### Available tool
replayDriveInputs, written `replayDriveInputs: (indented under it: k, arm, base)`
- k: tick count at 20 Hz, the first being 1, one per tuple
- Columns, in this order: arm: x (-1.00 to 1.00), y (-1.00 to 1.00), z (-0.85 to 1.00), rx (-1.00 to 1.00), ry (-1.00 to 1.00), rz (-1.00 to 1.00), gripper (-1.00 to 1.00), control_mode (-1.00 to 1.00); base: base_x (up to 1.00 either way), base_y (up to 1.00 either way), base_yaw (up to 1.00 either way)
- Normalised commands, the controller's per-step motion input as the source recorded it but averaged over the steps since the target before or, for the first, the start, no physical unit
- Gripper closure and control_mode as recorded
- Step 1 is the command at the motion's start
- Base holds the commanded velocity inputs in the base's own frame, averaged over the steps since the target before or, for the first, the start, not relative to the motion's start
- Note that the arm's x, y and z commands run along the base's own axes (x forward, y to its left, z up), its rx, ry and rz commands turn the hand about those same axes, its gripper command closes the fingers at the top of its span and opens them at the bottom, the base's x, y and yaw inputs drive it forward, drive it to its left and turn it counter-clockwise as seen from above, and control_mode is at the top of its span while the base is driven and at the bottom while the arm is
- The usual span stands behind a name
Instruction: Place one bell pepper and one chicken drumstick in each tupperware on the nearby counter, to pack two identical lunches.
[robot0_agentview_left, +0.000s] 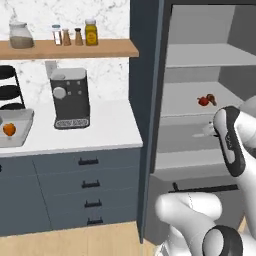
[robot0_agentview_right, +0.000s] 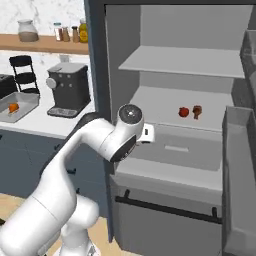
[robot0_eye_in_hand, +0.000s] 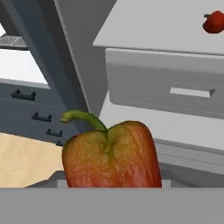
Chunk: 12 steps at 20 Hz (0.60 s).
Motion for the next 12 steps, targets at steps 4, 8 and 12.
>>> replayDriveInputs:
  k: [4,8,12]
  arm:
    - [0.00,0.00,0.00,0.00,0.00,0.00,1.00,1.00]
    - [0.00,0.00,0.00,0.00,0.00,0.00,1.00,1.00]
    - [0.00,0.00,0.00,0.00,0.00,0.00,1.00,1.00]
  base:
    - [-0.81,1.00,0.45]
    - [0.24,1.00,0.17]
    - [0.76,1.00,0.02]
